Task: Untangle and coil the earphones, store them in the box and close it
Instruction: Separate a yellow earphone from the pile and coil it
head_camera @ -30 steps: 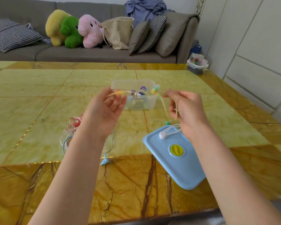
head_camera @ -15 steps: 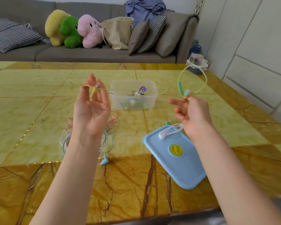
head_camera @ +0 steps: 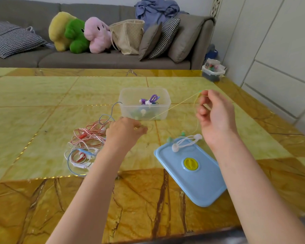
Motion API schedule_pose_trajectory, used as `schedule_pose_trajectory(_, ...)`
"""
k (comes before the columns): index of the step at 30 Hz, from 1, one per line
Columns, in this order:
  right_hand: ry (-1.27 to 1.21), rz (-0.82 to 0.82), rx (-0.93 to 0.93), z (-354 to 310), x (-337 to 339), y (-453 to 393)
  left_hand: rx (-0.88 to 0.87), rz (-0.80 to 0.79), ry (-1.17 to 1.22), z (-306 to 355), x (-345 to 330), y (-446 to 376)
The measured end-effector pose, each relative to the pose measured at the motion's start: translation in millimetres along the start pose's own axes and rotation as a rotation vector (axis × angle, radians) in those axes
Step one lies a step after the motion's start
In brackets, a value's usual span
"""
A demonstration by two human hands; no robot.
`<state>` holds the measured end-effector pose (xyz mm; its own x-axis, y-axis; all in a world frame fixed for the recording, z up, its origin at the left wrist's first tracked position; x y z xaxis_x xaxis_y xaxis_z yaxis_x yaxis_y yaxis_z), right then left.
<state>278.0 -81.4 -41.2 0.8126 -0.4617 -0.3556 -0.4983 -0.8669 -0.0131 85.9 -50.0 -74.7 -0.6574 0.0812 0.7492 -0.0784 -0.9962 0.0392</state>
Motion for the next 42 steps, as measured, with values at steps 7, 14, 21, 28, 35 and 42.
schedule_pose_trajectory(7, 0.790, -0.144, -0.018, 14, 0, 1, -0.238, 0.217, 0.205, 9, 17, -1)
schedule_pose_trajectory(14, 0.777, -0.583, 0.087, 0, -26, 25, -0.370, 0.066, 0.425, 33, 15, 14)
schedule_pose_trajectory(21, 0.731, -0.656, -0.005, 6, -26, 25, -0.309, -0.069, 0.749, 30, 13, 14)
schedule_pose_trajectory(28, 0.748, -0.218, 0.248, 1, -19, 12, -0.262, -0.021, 0.453, 24, 3, 7)
schedule_pose_trajectory(35, 0.978, -0.010, 0.608, -4, -20, 14, -0.199, -0.033, 0.641, 22, 12, 12)
schedule_pose_trajectory(42, 1.265, -0.280, 0.437, 8, -22, 7, -0.203, 0.231, 0.418, 23, 29, 6)
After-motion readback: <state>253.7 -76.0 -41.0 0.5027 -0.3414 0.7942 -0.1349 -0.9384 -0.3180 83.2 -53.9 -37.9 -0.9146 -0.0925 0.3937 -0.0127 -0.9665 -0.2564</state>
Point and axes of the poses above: each hand's wrist, its own y-axis away from the middle knuckle, its own x-axis out of the back of the hand, z = x × y, the point moved 3 cm from there along -y, towards the middle knuckle, and after that the axes turned 7 degrees about y, right-handed, at the moved point
